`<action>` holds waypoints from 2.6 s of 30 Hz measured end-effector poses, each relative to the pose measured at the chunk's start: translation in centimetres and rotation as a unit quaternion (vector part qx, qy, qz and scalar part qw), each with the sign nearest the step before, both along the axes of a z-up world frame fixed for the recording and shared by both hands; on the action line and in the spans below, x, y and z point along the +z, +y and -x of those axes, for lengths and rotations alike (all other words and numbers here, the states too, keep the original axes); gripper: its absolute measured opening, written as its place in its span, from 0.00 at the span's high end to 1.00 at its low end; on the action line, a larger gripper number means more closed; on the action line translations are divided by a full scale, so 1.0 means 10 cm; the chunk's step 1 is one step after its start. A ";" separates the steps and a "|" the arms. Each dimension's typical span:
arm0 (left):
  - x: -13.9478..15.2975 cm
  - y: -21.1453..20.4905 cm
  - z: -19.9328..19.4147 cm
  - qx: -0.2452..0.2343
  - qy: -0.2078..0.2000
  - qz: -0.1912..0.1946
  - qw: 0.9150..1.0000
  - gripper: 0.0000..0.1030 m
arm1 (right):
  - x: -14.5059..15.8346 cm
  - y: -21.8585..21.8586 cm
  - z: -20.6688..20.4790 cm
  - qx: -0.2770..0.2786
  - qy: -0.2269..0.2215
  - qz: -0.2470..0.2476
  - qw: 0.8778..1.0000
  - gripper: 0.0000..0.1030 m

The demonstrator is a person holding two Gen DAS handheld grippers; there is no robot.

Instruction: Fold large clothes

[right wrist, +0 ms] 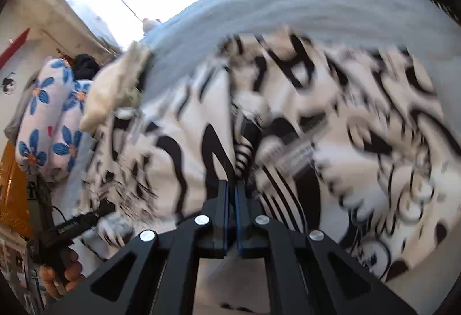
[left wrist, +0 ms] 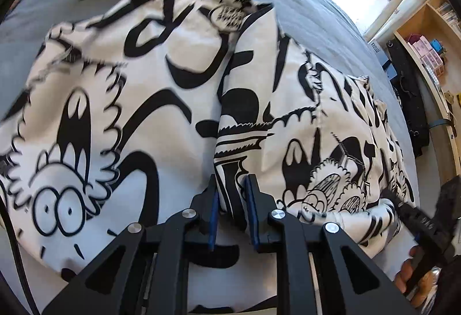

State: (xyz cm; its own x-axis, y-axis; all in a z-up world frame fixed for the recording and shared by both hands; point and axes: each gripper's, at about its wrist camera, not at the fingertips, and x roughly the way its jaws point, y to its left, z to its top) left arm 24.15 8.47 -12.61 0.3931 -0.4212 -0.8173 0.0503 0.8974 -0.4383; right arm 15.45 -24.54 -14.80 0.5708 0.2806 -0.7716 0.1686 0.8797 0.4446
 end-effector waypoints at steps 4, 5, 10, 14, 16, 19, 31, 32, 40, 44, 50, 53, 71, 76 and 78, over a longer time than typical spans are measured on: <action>0.07 0.08 0.09 0.003 -0.027 -0.028 0.999 0.74 | 0.11 0.05 0.09 0.004 -0.010 0.019 1.000 0.95; 0.13 0.07 0.13 0.008 -0.040 -0.053 0.998 0.70 | 0.17 0.06 0.10 0.001 -0.009 0.029 1.000 0.90; 0.52 0.05 0.37 0.036 -0.137 -0.132 0.981 0.65 | 0.61 0.18 0.18 -0.008 -0.059 0.101 0.993 0.83; 0.74 -0.17 0.32 0.004 -0.168 -0.102 0.980 0.63 | 0.73 0.47 0.01 0.023 -0.086 0.117 0.989 0.83; 0.75 -0.28 0.26 -0.013 -0.167 -0.097 0.981 0.63 | 0.69 0.64 -0.16 0.040 -0.087 0.119 0.988 0.83; 0.68 -0.59 0.10 -0.037 -0.156 -0.089 0.983 0.63 | 0.58 0.82 -0.39 0.055 -0.084 0.118 0.988 0.83; 0.12 -0.53 -0.15 -0.018 -0.076 -0.101 0.992 0.63 | 0.16 0.21 -0.41 -0.019 -0.021 0.143 0.989 0.85; 0.18 -0.54 -0.09 -0.019 -0.078 -0.101 0.992 0.63 | 0.22 0.24 -0.35 -0.015 -0.026 0.142 0.989 0.84; 0.55 -0.64 0.53 -0.066 -0.116 -0.073 0.988 0.62 | 0.49 0.73 0.11 0.083 -0.074 0.123 0.986 0.81; 0.40 -0.71 0.67 -0.084 -0.099 -0.096 0.987 0.62 | 0.32 0.82 0.16 0.095 -0.046 0.132 0.986 0.80; 0.26 -0.76 0.77 -0.087 -0.091 -0.121 0.985 0.61 | 0.12 0.82 0.31 0.094 -0.010 0.159 0.983 0.80; 0.35 -0.78 0.82 -0.087 -0.092 -0.127 0.984 0.59 | 0.17 0.81 0.38 0.091 -0.003 0.154 0.984 0.80; 1.51 -0.20 1.65 -0.019 -0.130 -0.132 0.983 0.33 | 1.47 0.95 1.39 0.097 -0.124 0.194 0.968 0.80; 1.65 -0.06 1.83 -0.009 -0.131 -0.134 0.982 0.32 | 1.72 1.00 1.67 0.103 -0.148 0.208 0.961 0.77; 1.66 -0.03 1.88 -0.010 -0.130 -0.134 0.982 0.32 | 1.76 1.00 1.73 0.109 -0.150 0.205 0.961 0.74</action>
